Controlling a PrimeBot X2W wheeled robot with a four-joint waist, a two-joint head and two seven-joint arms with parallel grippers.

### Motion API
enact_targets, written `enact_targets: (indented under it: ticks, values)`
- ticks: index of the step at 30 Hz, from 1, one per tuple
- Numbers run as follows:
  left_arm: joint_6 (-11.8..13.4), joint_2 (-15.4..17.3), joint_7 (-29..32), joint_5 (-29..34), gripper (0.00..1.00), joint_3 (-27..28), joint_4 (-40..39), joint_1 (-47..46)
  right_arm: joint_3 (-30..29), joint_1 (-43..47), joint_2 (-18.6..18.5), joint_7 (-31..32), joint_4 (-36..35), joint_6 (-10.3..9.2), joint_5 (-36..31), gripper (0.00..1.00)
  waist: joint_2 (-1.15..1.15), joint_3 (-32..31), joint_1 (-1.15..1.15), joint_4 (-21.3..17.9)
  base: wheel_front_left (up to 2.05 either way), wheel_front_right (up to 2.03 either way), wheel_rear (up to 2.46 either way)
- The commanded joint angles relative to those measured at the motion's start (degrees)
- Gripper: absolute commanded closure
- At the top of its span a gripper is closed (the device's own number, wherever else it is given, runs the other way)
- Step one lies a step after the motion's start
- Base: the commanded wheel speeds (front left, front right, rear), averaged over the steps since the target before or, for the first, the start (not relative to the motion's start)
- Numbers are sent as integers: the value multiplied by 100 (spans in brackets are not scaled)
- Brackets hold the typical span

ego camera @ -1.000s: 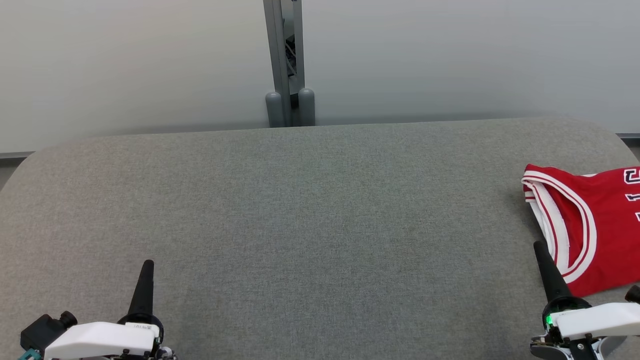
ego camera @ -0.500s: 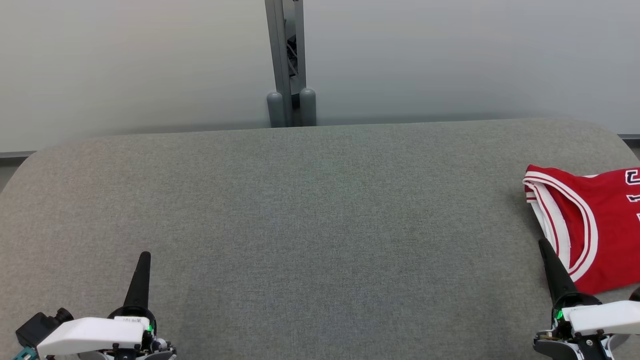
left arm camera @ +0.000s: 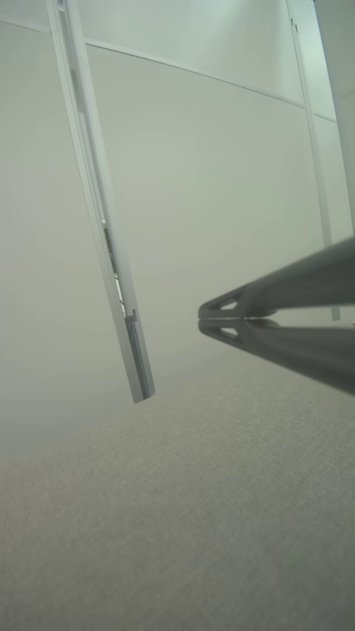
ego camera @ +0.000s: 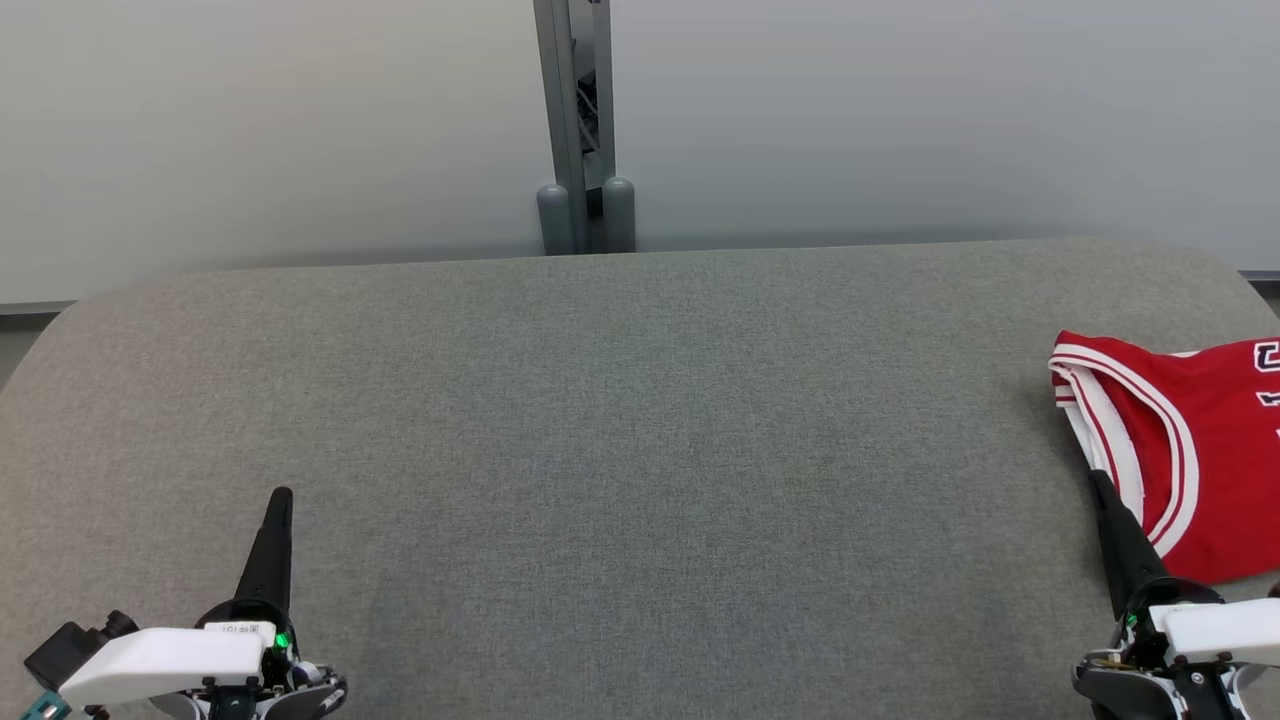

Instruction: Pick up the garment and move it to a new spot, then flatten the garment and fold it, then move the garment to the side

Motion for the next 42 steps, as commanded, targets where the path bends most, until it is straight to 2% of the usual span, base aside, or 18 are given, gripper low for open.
enact_targets:
  ticks: [1, 25, 42]
  values:
    - [-52, 19, 33, -66, 100, 44, -13, -123, -26, -76, -52, 28, -15, 0, 100, 100, 0, 0, 0, 1, 0, 0, 0]
    - [-271, -101, 292, -800, 100, 286, 25, -249, -142, -121, -59, 180, 46, 0, 1019, 100, 0, -8, 0, 33, 0, 0, 0]
    - [-266, -106, 305, -778, 100, 292, 19, -248, -165, -116, -34, 187, 46, 0, 973, 100, 0, -8, 0, 34, 0, 0, 0]
